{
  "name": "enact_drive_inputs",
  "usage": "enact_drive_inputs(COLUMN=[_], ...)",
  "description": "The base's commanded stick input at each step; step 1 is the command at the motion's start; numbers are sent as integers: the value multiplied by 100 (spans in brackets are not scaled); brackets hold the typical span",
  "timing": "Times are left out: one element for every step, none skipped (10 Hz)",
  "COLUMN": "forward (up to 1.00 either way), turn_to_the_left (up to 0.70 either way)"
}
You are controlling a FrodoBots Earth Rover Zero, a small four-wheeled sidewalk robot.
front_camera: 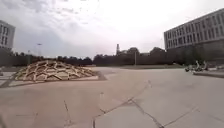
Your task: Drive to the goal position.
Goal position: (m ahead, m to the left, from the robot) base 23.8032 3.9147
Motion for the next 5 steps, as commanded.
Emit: enact_drive_inputs(forward=[70,70,70,70,70], turn_to_the_left=[-1,-2,-2,-2,0])
